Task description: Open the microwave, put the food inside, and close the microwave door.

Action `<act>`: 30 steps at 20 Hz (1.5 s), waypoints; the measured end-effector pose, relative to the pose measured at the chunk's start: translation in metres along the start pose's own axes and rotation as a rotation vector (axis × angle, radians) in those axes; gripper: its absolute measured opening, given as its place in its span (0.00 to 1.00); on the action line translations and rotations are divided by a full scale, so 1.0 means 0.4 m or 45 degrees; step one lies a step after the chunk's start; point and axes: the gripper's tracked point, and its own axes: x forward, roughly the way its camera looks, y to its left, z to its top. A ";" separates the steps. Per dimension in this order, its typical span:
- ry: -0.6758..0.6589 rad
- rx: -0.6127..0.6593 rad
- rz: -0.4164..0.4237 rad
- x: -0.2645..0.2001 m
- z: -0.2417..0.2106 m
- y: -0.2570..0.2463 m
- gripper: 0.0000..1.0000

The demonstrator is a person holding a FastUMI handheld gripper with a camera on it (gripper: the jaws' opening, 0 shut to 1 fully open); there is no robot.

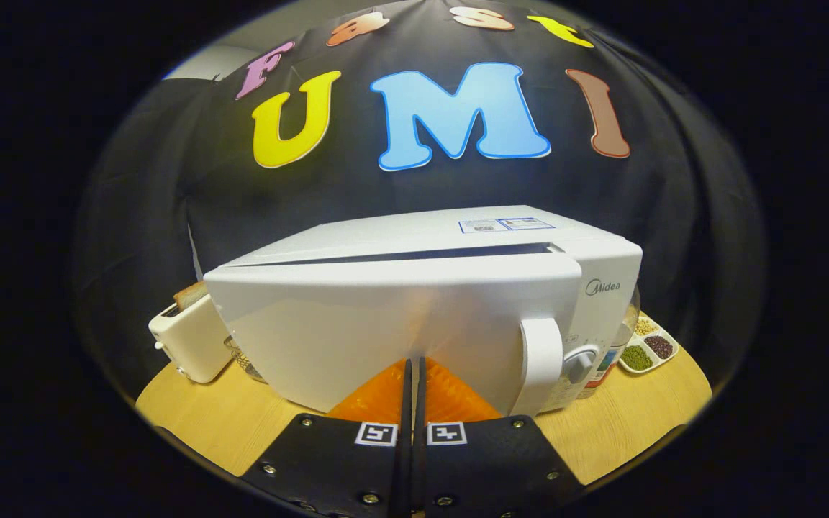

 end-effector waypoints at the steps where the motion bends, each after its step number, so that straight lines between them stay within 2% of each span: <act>1: -0.005 0.007 -0.009 0.009 0.006 -0.004 0.01; 7: 0.005 0.022 -0.034 0.023 0.014 -0.002 0.04; 10: -0.054 -0.061 -0.029 -0.021 0.046 0.019 0.06; 17: -0.264 -0.165 -0.047 -0.266 0.142 0.058 0.07; 23: -0.297 -0.136 -0.108 -0.461 0.137 0.055 0.07; 30: -0.326 -0.111 -0.177 -0.636 0.103 0.025 0.07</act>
